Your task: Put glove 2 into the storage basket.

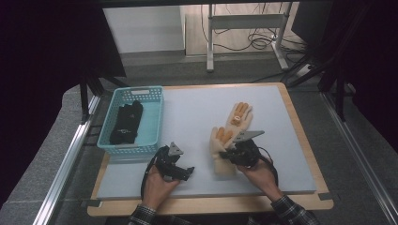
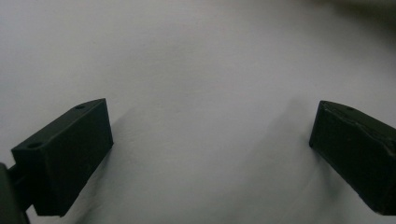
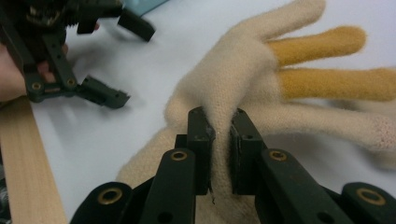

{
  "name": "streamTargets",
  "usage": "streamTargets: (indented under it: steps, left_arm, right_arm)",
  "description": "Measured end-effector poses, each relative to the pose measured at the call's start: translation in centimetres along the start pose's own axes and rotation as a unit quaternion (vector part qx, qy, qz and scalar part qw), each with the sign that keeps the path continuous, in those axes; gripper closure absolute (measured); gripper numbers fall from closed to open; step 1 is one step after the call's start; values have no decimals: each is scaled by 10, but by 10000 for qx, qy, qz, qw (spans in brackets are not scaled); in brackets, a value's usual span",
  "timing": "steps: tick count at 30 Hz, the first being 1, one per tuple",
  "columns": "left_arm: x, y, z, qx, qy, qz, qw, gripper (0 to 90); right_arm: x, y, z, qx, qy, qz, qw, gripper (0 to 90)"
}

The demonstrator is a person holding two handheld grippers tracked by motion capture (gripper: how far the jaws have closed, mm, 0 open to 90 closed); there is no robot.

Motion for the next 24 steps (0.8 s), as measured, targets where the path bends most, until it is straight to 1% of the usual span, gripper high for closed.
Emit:
streamTargets:
  steps: [1,2,3,4,5,6,7,9,10,13,15,17,21,22,24]
  left_arm:
    - [0,0,0,0,1,1,10000,0]
    - [0,0,0,-1,1,0,10000,0]
    - [0,0,0,0,0,0,10000,0]
    - [0,0,0,-1,1,1,10000,0]
    - [0,0,0,0,1,2,10000,0]
    - [0,0,0,-1,1,2,10000,0]
    - [0,0,0,0,0,0,10000,0]
    - [0,0,0,3,9,9,10000,0]
    - [0,0,0,2,11,10,10000,0]
    - [0,0,0,2,11,13,10000,0]
    - [0,0,0,-5,12,26,10000,0]
    - [0,0,0,4,10,10,10000,0]
    - [0,0,0,2,10,11,10000,0]
    - [0,0,0,2,10,10,10000,0]
    - [0,0,0,3,11,10,10000,0]
  right_arm:
    - [2,4,6,-64,41,-5,10000,781]
    - [5,8,11,-109,82,-16,9999,750]
    - [6,11,15,-121,131,-61,9998,690]
    - [7,12,17,-66,153,-124,9998,624]
    - [6,12,16,9,149,-176,9997,588]
    - [3,11,13,51,83,-200,9998,562]
    - [0,7,9,79,1,-157,9998,546]
    - [-6,-2,-1,145,-138,-53,9998,551]
    - [-7,-8,-5,213,-167,-27,9996,568]
    - [-6,-25,-9,339,-111,78,9993,682]
    - [-1,-32,-7,336,-32,178,9993,705]
    - [4,-34,0,268,56,222,9994,699]
    - [15,-29,17,139,213,191,9995,610]
    - [18,-27,21,126,262,178,9994,601]
    - [22,-23,29,139,371,114,9991,612]
Point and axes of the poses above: each handheld gripper's, and its own axes: z roughly forward along the jaws, x roughly out of its underside, y roughly to its left, the point moved 10 cm from there along z, roughly forward along the jaws, and after that the axes turned 8 degrees about y, right-handed, at the moved point
